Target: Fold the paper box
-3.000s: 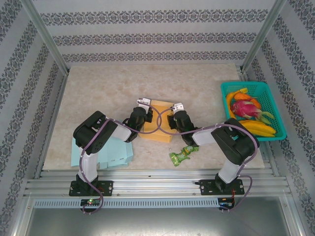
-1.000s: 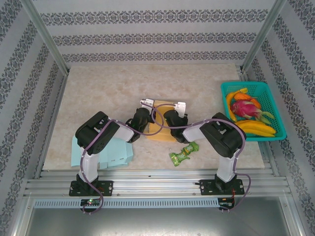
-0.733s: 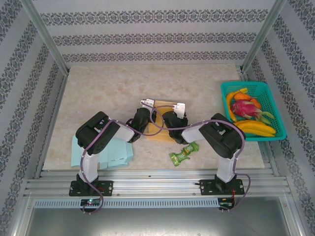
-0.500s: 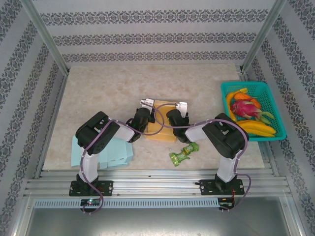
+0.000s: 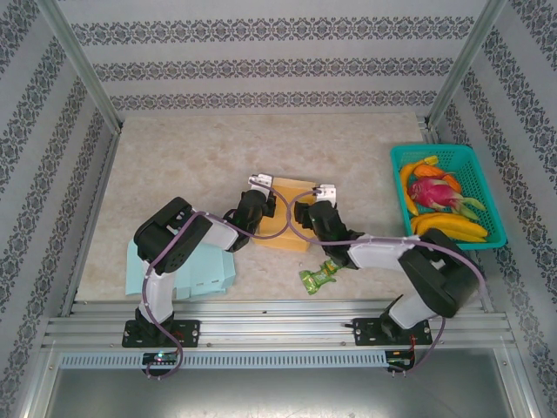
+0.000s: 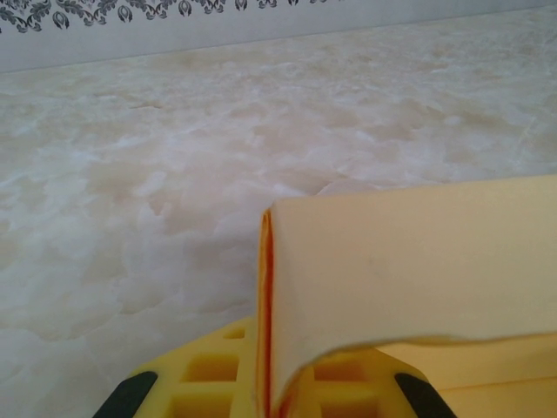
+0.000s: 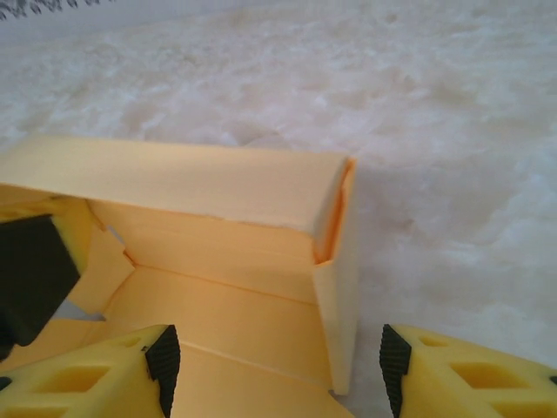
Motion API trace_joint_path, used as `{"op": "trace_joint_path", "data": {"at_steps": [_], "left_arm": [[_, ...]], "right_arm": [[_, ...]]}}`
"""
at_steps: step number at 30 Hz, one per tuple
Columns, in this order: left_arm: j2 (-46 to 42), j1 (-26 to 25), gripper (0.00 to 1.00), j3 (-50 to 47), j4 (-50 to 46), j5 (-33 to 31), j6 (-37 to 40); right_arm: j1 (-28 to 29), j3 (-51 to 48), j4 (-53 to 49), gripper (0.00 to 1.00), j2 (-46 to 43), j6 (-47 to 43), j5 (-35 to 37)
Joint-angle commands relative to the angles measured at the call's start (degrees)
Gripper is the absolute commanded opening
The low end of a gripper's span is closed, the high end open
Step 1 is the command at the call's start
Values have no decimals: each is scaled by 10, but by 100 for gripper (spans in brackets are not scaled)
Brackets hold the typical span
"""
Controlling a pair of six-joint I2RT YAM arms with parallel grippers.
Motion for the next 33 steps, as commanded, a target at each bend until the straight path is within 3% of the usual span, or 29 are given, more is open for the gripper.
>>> {"op": "trace_joint_path", "data": {"at_steps": [1, 7, 12, 18, 28, 33], "left_arm": [[27, -4, 0, -5, -79, -10, 10], [27, -6, 0, -5, -77, -5, 18], [28, -8, 0, -7, -72, 0, 26], [29, -9, 0, 0, -85, -2, 28], [-13, -9, 0, 14, -128, 15, 47], [-136, -10, 0, 65, -288, 47, 85]], "right_arm": [[-8, -4, -53, 65, -60, -14, -20], [-60, 24, -121, 66, -115, -12, -72], [-105, 62, -151, 67, -101, -9, -128], [-116, 72, -146, 66, -92, 1, -158], [-122, 113, -304, 67, -293, -34, -161], [-126, 100, -372, 67, -407, -45, -161]]}}
